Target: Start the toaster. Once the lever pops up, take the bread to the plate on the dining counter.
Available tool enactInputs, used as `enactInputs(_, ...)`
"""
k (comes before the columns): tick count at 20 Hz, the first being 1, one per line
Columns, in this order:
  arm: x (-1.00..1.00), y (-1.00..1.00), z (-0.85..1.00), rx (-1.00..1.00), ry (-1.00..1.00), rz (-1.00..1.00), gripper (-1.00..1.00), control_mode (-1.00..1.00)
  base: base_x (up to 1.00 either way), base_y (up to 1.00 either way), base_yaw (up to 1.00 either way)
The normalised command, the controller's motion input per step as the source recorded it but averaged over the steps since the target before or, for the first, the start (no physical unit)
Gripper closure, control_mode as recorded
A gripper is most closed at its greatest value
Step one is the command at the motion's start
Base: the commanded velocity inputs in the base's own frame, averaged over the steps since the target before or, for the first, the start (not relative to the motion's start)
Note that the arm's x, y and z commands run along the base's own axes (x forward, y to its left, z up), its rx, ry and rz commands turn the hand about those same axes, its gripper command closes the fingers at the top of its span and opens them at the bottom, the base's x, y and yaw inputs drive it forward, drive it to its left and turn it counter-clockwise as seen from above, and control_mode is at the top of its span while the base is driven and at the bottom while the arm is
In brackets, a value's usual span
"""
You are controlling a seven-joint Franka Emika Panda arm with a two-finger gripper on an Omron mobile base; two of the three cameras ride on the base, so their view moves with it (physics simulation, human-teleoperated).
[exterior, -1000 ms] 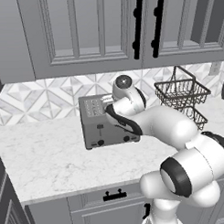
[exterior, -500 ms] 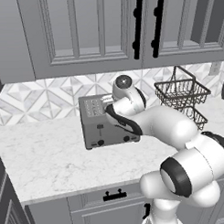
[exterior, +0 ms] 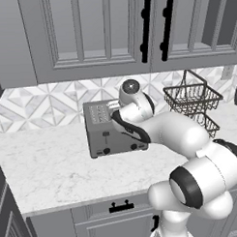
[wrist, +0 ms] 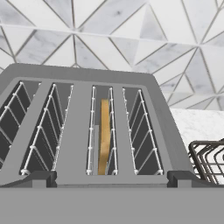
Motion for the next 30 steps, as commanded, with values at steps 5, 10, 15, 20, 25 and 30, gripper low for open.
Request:
enactInputs(5, 0.0, 0.0, 0.0, 0.0, 0.0, 0.0, -1.0, -1.0, 0.0, 0.0, 0.0)
enactInputs(10, 0.0, 0.0, 0.0, 0.0, 0.0, 0.0, -1.0, -1.0, 0.0, 0.0, 0.0)
enactInputs(15, 0.0, 0.0, 0.0, 0.0, 0.0, 0.0, -1.0, -1.0, 0.0, 0.0, 0.0)
enactInputs(20, 0.0, 0.0, 0.0, 0.0, 0.0, 0.0, -1.0, -1.0, 0.0, 0.0, 0.0)
enactInputs(25, 0.0, 0.0, 0.0, 0.0, 0.0, 0.0, -1.0, -1.0, 0.0, 0.0, 0.0)
enactInputs(30, 0.0, 0.0, 0.0, 0.0, 0.0, 0.0, -1.0, -1.0, 0.0, 0.0, 0.0)
